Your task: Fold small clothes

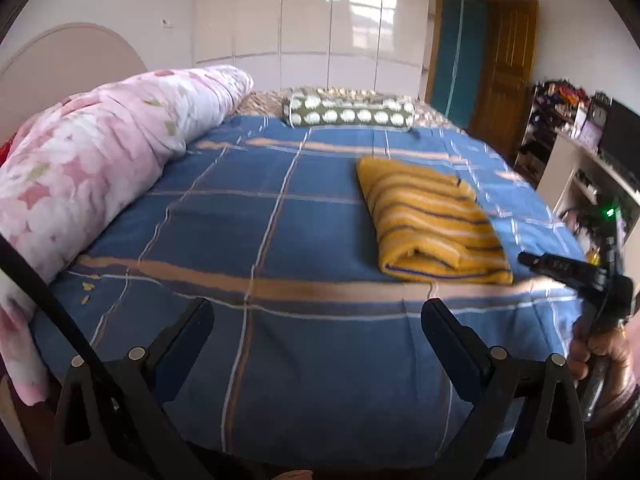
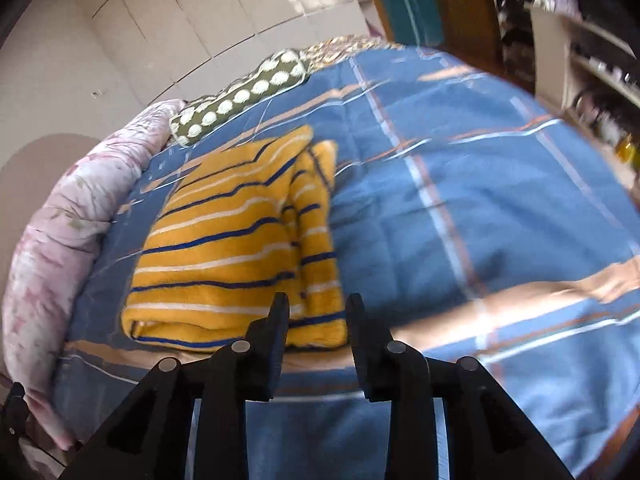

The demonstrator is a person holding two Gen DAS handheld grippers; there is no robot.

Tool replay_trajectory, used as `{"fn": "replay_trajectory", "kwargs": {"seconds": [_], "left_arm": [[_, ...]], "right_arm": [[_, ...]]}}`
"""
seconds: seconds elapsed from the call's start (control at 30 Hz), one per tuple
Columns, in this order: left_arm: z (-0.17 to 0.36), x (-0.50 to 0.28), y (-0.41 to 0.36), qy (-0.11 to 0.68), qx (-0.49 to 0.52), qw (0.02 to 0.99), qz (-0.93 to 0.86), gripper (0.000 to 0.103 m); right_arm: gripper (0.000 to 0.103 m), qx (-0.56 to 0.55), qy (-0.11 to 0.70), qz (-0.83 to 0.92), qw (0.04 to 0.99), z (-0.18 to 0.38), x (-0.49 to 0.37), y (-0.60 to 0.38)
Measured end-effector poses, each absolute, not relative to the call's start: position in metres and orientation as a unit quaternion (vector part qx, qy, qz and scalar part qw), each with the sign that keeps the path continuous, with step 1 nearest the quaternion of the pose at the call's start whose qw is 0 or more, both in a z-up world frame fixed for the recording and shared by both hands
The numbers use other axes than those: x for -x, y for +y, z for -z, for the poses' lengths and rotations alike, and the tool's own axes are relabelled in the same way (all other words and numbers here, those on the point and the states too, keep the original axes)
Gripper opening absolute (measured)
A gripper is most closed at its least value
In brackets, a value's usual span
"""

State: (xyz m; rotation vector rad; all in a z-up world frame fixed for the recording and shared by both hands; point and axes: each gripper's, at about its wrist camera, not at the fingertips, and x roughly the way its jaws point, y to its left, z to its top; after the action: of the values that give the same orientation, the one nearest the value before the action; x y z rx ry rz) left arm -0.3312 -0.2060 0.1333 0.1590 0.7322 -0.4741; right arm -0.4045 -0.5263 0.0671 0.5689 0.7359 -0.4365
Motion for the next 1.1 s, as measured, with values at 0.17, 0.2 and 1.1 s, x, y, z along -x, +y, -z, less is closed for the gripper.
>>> {"fn": "replay_trajectory", "kwargs": {"seconds": [0.17, 0.2, 1.1], "left_arm": [[-0.120, 0.332, -0.213, 0.381, -0.088, 0.892, 0.228, 0.103], [-0.119, 0.332, -0.213, 0.384, -0.089, 0.890, 0.229, 0.103], [-0.091, 0.317, -0.225, 0.447, -0.123, 0.863, 0.201, 0.103]], "right_arm": [[0.032, -0.251, 0.378, 0.200, 0.868, -0.051, 0.398, -0.510], [0.032, -0.250, 0.392, 0.202, 0.862, -0.044, 0.396, -0.508], [0.044, -0.221, 0.400, 0.226, 0.861, -0.034, 0.424, -0.503]]}}
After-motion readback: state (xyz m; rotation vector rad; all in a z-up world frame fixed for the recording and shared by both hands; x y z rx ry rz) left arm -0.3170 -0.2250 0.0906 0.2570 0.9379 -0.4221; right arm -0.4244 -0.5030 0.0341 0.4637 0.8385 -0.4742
